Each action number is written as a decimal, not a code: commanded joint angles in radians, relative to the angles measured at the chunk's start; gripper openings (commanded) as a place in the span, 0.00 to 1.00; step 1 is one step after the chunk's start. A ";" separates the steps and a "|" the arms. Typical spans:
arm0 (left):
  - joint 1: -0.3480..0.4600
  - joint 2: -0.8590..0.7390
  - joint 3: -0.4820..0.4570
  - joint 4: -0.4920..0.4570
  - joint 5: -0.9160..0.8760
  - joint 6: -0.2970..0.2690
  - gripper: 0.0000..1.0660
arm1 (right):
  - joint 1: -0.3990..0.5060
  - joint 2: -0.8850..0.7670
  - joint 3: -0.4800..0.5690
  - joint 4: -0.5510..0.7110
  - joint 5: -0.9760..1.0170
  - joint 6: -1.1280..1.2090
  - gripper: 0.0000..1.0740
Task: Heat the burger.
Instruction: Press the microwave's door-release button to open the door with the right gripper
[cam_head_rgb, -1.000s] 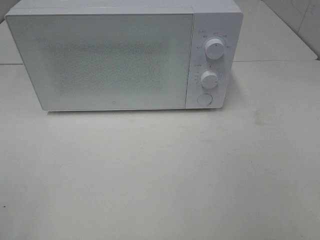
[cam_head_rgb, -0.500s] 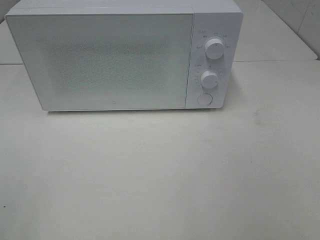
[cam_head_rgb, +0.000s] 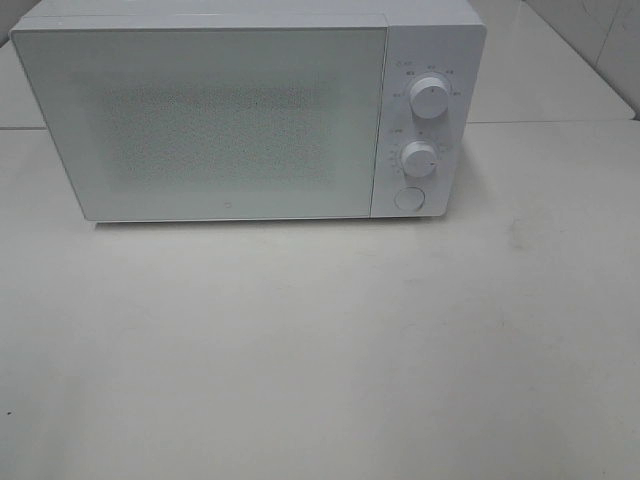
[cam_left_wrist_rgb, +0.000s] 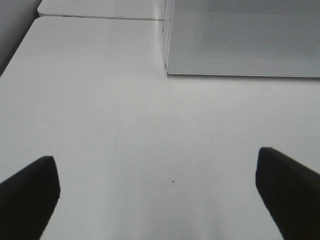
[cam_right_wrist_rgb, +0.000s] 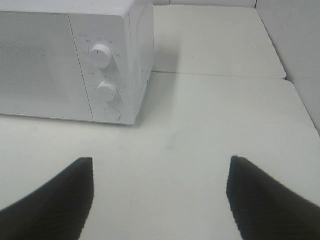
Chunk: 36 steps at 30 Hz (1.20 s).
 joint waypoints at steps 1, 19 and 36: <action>0.000 -0.020 0.004 -0.010 -0.015 -0.003 0.94 | -0.003 0.045 -0.008 -0.002 -0.099 -0.003 0.69; 0.000 -0.020 0.004 -0.010 -0.015 -0.003 0.94 | -0.003 0.483 -0.008 0.000 -0.392 -0.003 0.69; 0.000 -0.020 0.004 -0.010 -0.015 -0.003 0.94 | -0.003 0.835 -0.008 0.000 -0.865 -0.001 0.69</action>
